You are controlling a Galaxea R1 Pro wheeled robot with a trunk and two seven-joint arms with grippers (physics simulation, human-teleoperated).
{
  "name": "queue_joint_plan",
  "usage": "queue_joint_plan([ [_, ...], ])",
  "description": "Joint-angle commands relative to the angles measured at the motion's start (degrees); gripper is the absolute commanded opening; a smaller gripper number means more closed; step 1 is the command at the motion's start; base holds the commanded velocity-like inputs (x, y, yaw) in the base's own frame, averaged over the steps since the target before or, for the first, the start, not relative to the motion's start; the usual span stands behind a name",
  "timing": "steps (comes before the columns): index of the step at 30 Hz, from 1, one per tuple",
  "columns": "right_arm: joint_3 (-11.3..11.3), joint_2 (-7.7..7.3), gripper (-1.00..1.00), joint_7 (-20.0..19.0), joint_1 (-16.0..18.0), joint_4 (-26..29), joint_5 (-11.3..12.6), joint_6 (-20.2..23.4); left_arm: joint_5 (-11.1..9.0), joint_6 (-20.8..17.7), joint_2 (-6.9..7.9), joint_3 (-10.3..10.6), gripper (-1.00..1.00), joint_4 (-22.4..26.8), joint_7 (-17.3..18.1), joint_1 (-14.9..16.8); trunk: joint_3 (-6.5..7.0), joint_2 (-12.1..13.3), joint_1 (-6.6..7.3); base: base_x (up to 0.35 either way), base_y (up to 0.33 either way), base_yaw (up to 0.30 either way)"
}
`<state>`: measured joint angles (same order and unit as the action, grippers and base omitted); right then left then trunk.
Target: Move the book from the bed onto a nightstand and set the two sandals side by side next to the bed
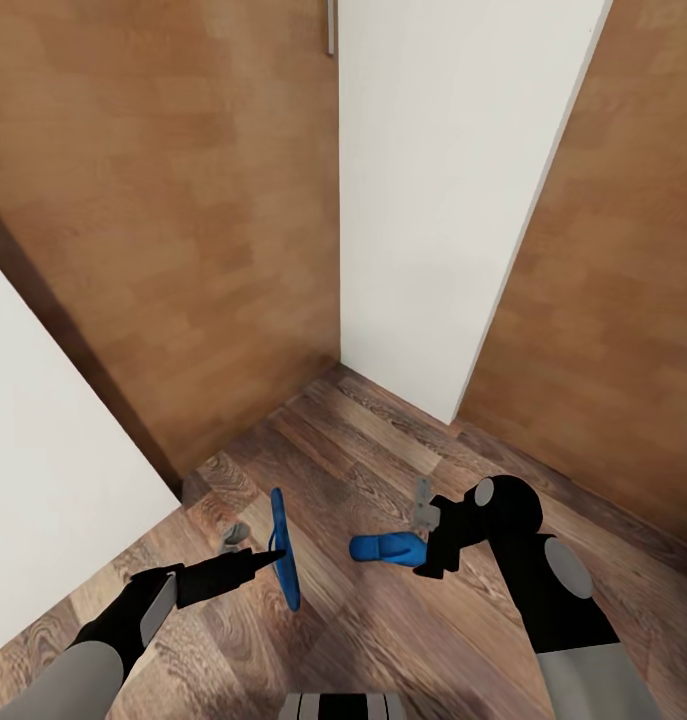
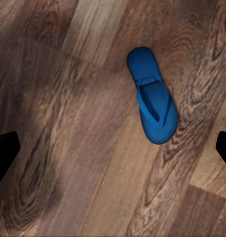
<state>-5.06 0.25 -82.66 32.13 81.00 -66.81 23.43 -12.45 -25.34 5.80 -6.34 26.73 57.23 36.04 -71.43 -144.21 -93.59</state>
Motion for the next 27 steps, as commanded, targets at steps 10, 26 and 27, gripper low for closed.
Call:
queue_joint_plan([
  [10, 0.0, 0.20, 1.00, -0.2, 0.0, -0.3, -0.3, 0.4, -0.3, -0.5, 0.00, -0.1, -1.00, 0.0, 0.2, 0.0, -0.04, 0.0, 0.01, 0.204, 0.000, 0.000],
  [26, 0.0, 0.21, 1.00, -0.1, 0.0, -0.7, -0.3, 0.3, -0.2, -0.5, -0.17, 0.0, -1.00, 0.0, 0.1, 0.0, -1.37, -0.1, -0.15, 0.041, 0.000, 0.000],
  [27, 0.0, 0.22, 1.00, -0.1, 0.0, -0.7, -0.3, 0.3, -0.2, -0.5, -0.20, 0.0, -1.00, 0.0, 0.1, 0.0, -1.59, -0.1, -0.17, 0.000, 0.000, 0.000],
])
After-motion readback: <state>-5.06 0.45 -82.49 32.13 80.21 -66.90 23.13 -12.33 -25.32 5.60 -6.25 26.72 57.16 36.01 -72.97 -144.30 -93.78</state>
